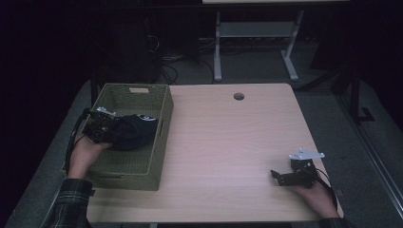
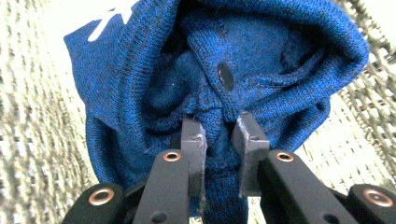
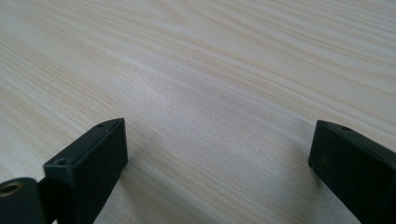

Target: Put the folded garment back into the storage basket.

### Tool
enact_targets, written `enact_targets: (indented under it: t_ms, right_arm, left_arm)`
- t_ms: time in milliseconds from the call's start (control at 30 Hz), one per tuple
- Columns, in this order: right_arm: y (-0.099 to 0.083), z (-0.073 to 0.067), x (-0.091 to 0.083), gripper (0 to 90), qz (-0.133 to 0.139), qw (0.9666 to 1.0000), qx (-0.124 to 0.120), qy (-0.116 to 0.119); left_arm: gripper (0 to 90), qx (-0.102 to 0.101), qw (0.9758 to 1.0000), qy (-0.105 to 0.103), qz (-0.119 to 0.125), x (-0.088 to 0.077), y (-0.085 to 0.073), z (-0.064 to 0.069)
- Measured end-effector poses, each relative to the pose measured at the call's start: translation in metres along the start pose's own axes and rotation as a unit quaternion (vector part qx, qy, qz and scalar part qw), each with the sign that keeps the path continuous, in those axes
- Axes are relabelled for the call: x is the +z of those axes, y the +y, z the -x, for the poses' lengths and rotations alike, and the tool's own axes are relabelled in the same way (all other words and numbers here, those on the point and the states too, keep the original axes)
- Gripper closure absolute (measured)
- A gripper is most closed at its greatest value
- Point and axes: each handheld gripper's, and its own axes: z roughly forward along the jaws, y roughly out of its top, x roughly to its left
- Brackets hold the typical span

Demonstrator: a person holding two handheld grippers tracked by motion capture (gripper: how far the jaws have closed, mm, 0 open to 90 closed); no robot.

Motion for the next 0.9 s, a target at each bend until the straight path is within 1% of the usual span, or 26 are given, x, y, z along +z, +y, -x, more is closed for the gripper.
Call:
enact_targets:
  t_ms: [167,300,333,433,533,633,700,867,900]
  right_arm:
    - [0.0,0.0,0.0,4.2,0.0,1.0,0.0,0.0]
    - [0.0,0.0,0.0,4.2,0.0,1.0,0.0,0.0]
    - [0.0,0.0,0.0,4.2,0.0,1.0,0.0,0.0]
    - [0.0,0.0,0.0,4.2,0.0,1.0,-0.001,-0.001]
    - [0.0,0.0,0.0,4.2,0.001,1.0,-0.002,0.0]
    - [0.0,0.0,0.0,4.2,0.001,1.0,-0.002,0.0]
    - [0.0,0.0,0.0,4.2,0.001,1.0,-0.002,0.0]
    - [0.0,0.0,0.0,4.2,0.001,1.0,-0.002,0.0]
    - [0.0,0.0,0.0,4.2,0.001,1.0,-0.002,0.0]
  left_arm:
    - [75.7,-0.003,0.9999,-0.006,-0.01,0.01,-0.003,-0.002]
    - [75.2,0.002,0.9998,-0.011,-0.015,0.014,-0.006,-0.002]
    - [74.8,0.001,0.9998,-0.012,-0.015,0.015,-0.007,-0.001]
    - [71.9,0.002,0.9998,-0.015,-0.01,0.014,-0.009,-0.002]
    - [68.6,0.004,0.9997,-0.018,-0.013,0.014,-0.01,-0.002]
    - [62.1,0.003,0.9997,-0.022,-0.005,0.013,-0.011,-0.004]
    - [53.7,0.0,0.9998,-0.02,0.001,0.01,-0.011,-0.004]
    - [44.9,0.001,0.9997,-0.019,0.017,0.0,-0.008,-0.003]
    - [43.7,0.001,0.9996,-0.019,0.023,-0.003,-0.008,-0.003]
